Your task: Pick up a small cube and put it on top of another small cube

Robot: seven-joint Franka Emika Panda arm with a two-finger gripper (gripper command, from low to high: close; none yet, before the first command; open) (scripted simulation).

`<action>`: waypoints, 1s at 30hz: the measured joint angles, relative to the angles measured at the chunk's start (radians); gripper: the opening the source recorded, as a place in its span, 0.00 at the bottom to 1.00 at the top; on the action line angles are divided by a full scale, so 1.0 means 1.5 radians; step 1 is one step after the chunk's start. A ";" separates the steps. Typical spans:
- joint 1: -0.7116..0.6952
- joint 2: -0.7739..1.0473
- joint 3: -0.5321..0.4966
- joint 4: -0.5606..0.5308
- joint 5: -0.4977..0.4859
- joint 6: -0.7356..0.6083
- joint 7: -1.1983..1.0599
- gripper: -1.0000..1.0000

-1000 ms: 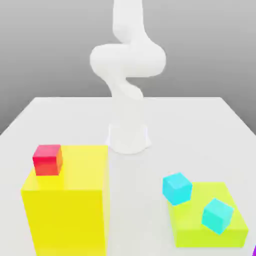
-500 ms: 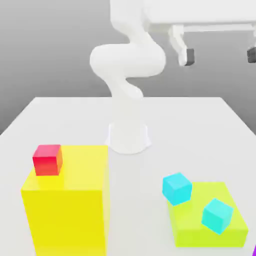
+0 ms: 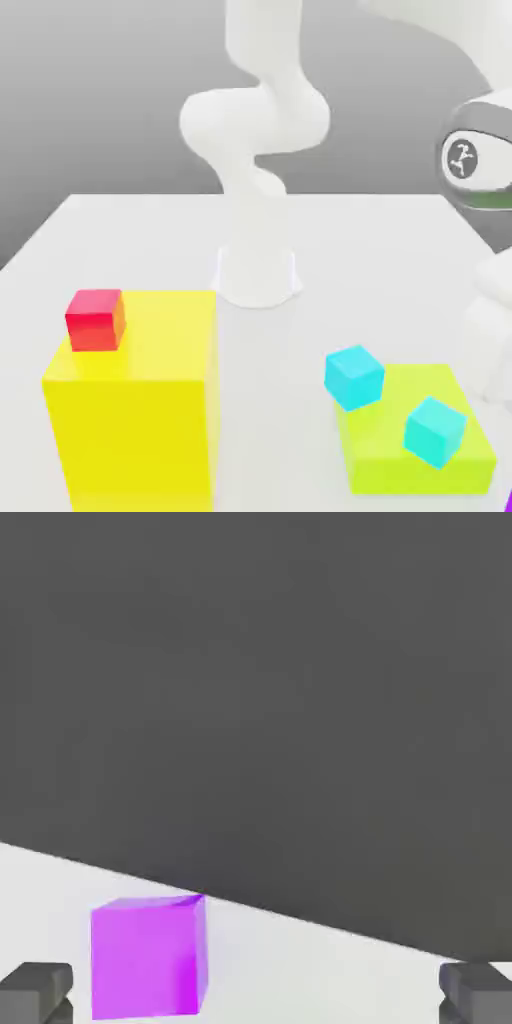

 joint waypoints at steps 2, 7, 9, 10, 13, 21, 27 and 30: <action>0.020 0.049 -0.001 0.011 -0.010 0.007 0.015 0.50; 0.053 0.166 -0.025 0.038 -0.039 0.075 0.041 0.00; 0.053 0.166 -0.025 0.038 -0.039 0.075 0.041 0.00; 0.053 0.166 -0.025 0.038 -0.038 0.075 0.040 0.00; 0.056 0.177 -0.028 0.041 -0.040 0.083 0.041 0.00; 0.007 0.024 0.011 -0.028 0.003 0.000 -0.061 0.00; -0.056 -0.111 0.039 -0.129 0.048 -0.030 -0.248 0.00; -0.075 -0.180 0.041 -0.180 0.078 -0.044 -0.347 0.00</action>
